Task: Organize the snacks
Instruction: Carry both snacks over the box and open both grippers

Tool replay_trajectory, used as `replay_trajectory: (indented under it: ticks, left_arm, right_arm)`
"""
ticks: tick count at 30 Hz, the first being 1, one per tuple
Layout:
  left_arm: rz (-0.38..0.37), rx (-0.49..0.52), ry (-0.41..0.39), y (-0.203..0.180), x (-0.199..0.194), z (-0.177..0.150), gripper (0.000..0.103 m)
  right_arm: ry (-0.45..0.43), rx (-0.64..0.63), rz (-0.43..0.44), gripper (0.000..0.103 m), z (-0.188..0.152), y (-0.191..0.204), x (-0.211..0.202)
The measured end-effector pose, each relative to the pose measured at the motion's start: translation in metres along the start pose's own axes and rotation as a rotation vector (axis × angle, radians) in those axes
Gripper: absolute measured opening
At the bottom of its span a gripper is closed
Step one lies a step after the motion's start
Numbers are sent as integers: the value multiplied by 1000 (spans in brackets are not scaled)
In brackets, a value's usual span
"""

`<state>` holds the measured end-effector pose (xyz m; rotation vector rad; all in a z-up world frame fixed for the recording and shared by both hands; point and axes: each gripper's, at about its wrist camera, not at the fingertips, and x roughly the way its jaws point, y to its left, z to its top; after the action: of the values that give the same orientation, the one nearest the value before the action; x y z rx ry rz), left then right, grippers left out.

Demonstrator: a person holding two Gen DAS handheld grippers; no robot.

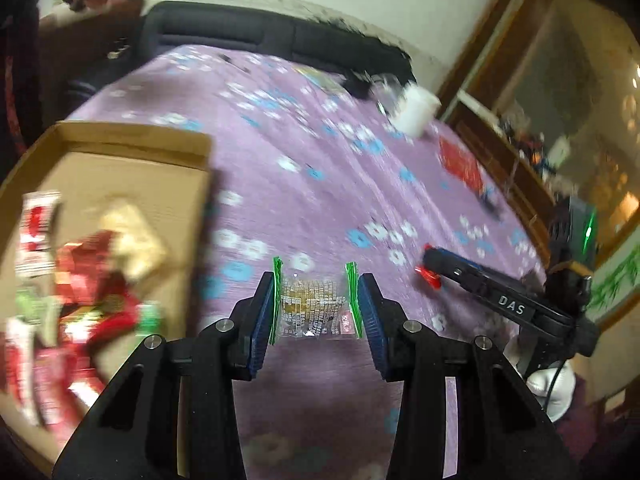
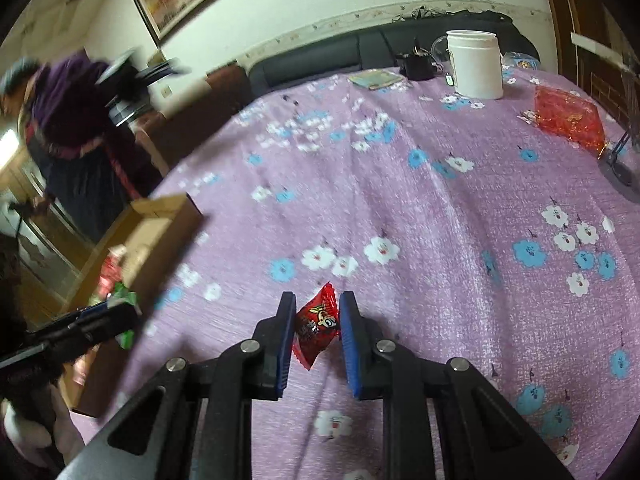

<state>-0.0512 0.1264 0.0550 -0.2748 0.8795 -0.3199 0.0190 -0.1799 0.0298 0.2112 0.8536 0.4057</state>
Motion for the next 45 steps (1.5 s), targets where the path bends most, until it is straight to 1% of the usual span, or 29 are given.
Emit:
replay_trajectory:
  ticks: [4, 8, 15, 19, 23, 25, 26, 27, 28, 29, 30, 31, 34, 35, 37, 40, 45]
  left_arm:
    - [34, -53, -45, 35, -29, 15, 41]
    - [67, -115, -61, 72, -38, 31, 41]
    - [119, -219, -42, 134, -24, 56, 41]
    - [141, -260, -29, 158, -11, 65, 42]
    - [153, -289, -23, 174, -2, 70, 43]
    - [141, -305, -24, 179, -1, 70, 44]
    - [133, -315, -25, 182, 0, 69, 47]
    - [125, -327, -24, 184, 0, 68, 51]
    - [119, -338, -23, 186, 0, 67, 58]
    - [112, -348, -24, 189, -1, 66, 60]
    - [111, -355, -24, 190, -2, 66, 60]
    - [114, -361, -23, 192, -3, 65, 60]
    - [126, -359, -32, 192, -12, 65, 60]
    - [147, -345, -45, 189, -18, 64, 60]
    - [181, -315, -75, 180, -29, 62, 60]
    - [223, -271, -129, 162, -46, 57, 60]
    - [326, -187, -229, 121, -75, 42, 60]
  right_arm:
    - [4, 4, 9, 25, 7, 8, -2]
    - [34, -14, 56, 25, 18, 31, 4]
    - [103, -91, 163, 25, 42, 103, 38]
    - [137, -151, 190, 25, 50, 146, 66]
    - [170, -188, 196, 25, 55, 176, 97]
    - [182, -209, 193, 25, 56, 187, 111]
    - [184, -221, 188, 25, 56, 192, 116]
    - [184, -233, 182, 28, 56, 197, 120]
    - [178, -248, 173, 28, 57, 202, 127]
    - [171, -259, 166, 29, 57, 204, 130]
    - [167, -272, 156, 33, 56, 208, 133]
    - [169, -278, 151, 35, 55, 211, 136]
    - [164, -287, 147, 35, 54, 212, 136]
    - [156, -291, 141, 36, 53, 211, 132]
    - [143, -292, 135, 41, 53, 206, 125]
    - [126, -270, 127, 41, 49, 195, 111]
    - [90, -237, 99, 42, 35, 172, 82]
